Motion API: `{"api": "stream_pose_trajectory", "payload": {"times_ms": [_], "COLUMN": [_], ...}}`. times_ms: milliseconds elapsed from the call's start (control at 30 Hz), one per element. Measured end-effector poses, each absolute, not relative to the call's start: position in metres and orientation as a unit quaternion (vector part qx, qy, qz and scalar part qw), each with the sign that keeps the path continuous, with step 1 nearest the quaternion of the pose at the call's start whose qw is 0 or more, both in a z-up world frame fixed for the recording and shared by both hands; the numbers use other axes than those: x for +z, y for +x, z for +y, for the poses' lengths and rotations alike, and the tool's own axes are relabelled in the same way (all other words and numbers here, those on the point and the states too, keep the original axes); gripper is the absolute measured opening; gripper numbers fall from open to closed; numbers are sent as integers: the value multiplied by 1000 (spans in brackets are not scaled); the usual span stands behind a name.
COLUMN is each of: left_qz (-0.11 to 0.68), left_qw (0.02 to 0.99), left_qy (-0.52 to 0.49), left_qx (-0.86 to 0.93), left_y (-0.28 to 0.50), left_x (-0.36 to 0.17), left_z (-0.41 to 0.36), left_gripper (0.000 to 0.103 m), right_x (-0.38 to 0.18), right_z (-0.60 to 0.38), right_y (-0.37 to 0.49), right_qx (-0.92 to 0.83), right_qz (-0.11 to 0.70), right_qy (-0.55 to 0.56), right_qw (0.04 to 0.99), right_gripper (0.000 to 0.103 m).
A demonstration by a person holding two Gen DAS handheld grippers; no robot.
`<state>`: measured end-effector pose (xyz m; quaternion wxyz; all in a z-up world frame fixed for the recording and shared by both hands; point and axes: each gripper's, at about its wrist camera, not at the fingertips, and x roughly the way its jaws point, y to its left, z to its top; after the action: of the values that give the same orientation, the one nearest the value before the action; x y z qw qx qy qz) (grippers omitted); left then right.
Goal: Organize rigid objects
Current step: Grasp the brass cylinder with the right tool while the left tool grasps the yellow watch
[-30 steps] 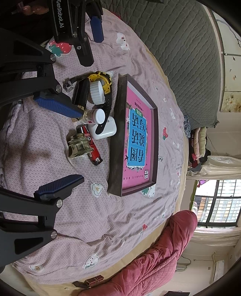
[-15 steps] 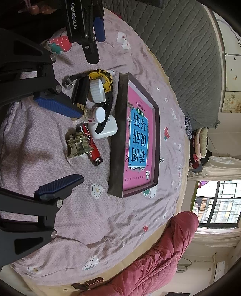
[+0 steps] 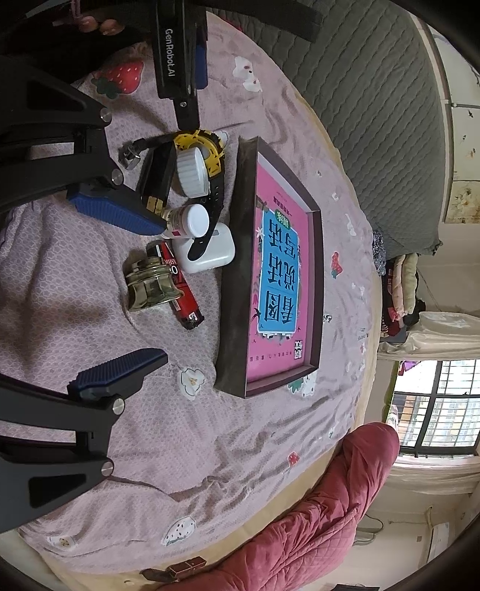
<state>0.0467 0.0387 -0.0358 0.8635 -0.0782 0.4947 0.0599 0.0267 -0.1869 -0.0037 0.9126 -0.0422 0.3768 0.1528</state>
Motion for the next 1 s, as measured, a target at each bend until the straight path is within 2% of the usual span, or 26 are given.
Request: {"api": "stream_pose_trajectory", "payload": {"times_ms": [1000], "left_qz": [531], "left_qw": [843], "left_qy": [-56], "left_qx": [61], "left_y": [78], "left_x": [-52], "left_z": [41], "left_gripper": [83], "right_x": [-25], "right_z": [-178], "right_y": [42], "right_qx": [158], "right_qz": [402], "right_qy": [-65], "right_qw": [899], "right_gripper": [63]}}
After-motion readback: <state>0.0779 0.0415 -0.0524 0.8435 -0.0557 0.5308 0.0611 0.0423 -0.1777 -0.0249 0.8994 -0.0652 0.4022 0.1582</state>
